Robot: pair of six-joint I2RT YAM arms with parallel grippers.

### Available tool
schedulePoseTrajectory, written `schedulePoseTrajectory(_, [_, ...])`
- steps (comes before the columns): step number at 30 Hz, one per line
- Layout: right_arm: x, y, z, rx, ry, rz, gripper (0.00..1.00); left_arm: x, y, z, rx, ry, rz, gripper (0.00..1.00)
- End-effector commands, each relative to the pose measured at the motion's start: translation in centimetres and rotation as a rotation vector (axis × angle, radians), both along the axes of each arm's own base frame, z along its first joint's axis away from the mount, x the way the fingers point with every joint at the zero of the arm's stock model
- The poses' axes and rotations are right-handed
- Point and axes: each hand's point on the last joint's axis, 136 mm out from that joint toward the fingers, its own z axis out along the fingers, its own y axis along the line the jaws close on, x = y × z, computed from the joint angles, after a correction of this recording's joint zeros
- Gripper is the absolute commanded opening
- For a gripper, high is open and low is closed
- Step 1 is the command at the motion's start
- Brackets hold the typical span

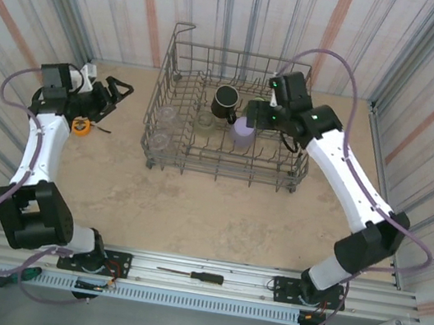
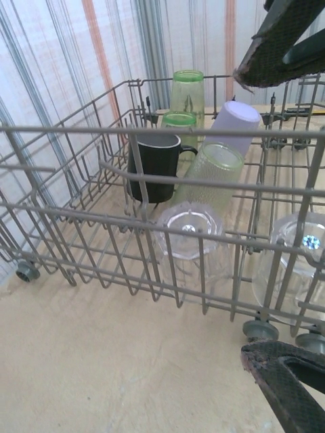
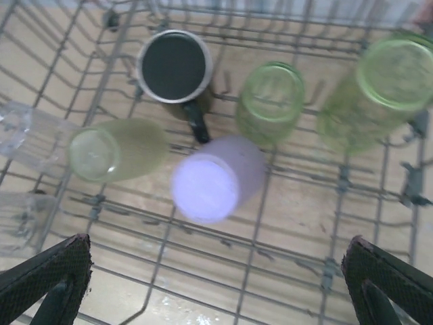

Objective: Load the cups into the dish rack

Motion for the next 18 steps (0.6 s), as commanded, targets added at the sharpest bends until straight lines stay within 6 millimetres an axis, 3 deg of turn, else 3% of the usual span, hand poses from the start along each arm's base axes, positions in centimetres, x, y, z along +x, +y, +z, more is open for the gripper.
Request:
schedulePoseTrajectory(1, [-1.3,-4.4,0.5,0.028,-0.003,-0.144,0.99,1.0,-0.4,1.5,0.009,-0.036,-0.01,0.99])
schedulePoseTrajectory(9, [-5.5,-15.0,-1.7,0.001,0.073,-0.453,0.99,2.2,-1.1,2.9,0.006,-0.059,-0.035,0.99])
schedulePoseTrajectory(18, [-10.1,-23.0,-6.2,0.005,0.183,-0.739,0.99,2.7,-2.2,4.3,-0.001,-0.087,-0.069,0.99])
